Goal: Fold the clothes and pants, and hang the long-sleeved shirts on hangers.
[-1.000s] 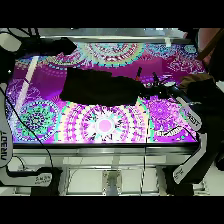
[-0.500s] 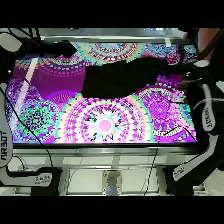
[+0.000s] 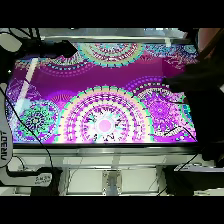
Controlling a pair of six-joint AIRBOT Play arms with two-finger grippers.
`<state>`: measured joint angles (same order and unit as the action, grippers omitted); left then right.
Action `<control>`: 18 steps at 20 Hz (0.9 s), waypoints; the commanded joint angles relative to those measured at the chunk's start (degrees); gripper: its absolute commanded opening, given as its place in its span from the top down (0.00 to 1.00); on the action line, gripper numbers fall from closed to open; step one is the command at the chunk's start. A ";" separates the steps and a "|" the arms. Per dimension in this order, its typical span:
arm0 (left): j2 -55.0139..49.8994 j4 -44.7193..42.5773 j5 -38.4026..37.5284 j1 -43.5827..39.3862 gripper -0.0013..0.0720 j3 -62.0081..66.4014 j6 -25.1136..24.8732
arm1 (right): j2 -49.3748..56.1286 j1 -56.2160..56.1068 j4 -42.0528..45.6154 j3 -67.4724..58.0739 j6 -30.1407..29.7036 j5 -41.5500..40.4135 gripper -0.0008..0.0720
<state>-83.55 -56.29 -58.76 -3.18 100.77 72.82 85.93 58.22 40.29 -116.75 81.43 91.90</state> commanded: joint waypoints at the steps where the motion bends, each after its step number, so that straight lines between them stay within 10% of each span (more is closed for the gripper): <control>1: -0.02 -0.02 0.00 0.02 0.15 0.04 0.00 | -3.98 13.92 15.04 -0.13 2.99 13.38 0.93; 8: -0.02 1.07 -0.28 0.00 0.15 0.04 0.00 | -6.43 19.96 31.26 7.82 3.96 13.42 0.93; 9: -0.02 1.07 -0.31 0.00 0.15 0.04 0.02 | -6.43 19.93 30.71 8.59 3.98 13.42 0.83; 11: -0.02 1.07 -0.63 0.00 0.15 0.04 0.02 | -6.58 19.96 28.52 8.72 4.11 13.40 0.25; 18: -0.02 1.05 -4.98 0.02 0.15 0.00 0.85 | -7.43 18.84 -10.43 1.25 5.88 10.69 0.18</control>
<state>-83.55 -55.22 -60.93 -3.18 100.77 73.08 79.09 77.80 50.15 -113.12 86.48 104.36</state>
